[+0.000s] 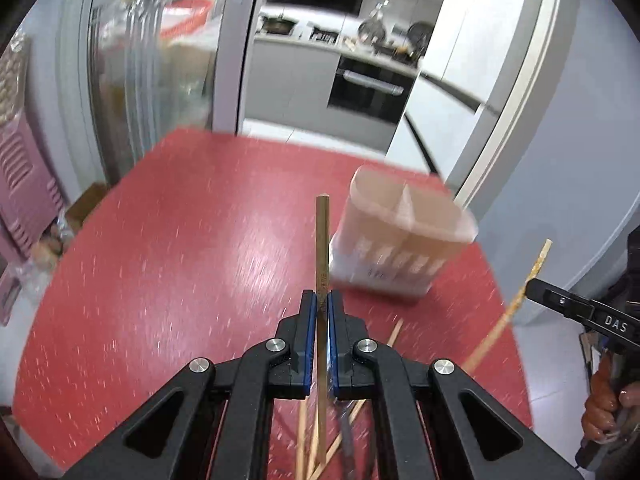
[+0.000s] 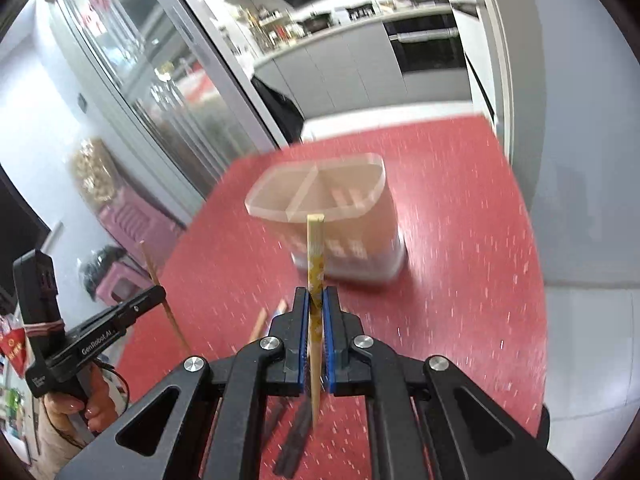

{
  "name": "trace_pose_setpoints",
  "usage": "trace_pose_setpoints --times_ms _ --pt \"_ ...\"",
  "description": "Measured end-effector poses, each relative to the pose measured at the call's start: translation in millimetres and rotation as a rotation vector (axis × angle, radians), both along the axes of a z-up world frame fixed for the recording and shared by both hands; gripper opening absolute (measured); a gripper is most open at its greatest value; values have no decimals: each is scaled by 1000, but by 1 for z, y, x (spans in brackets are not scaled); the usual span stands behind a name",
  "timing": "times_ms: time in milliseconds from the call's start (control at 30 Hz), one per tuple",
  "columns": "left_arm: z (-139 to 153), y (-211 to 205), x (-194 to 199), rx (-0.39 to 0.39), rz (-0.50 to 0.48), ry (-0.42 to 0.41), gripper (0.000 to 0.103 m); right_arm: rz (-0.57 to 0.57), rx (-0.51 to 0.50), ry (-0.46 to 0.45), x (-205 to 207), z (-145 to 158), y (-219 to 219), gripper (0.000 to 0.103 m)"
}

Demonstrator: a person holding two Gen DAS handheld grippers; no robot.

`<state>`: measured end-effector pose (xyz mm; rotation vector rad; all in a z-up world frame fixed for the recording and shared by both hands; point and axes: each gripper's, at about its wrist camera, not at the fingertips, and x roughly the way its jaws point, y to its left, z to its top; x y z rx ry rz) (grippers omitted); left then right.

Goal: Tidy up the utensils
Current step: 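Carry the chopsticks over the beige caddy and drop them in while both grippers open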

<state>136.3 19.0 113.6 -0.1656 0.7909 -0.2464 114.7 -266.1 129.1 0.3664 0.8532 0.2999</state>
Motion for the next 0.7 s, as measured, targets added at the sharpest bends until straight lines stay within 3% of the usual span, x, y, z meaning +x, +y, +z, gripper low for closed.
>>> trace_pose_setpoints --times_ms 300,500,700 --pt "81 -7 29 -36 -21 -158 32 23 13 -172 29 83 0 8" --pt "118 -18 59 -52 -28 -226 32 9 -11 -254 53 122 -2 8" --pt "130 -35 92 -43 -29 -257 32 -22 -81 -308 77 142 -1 8"
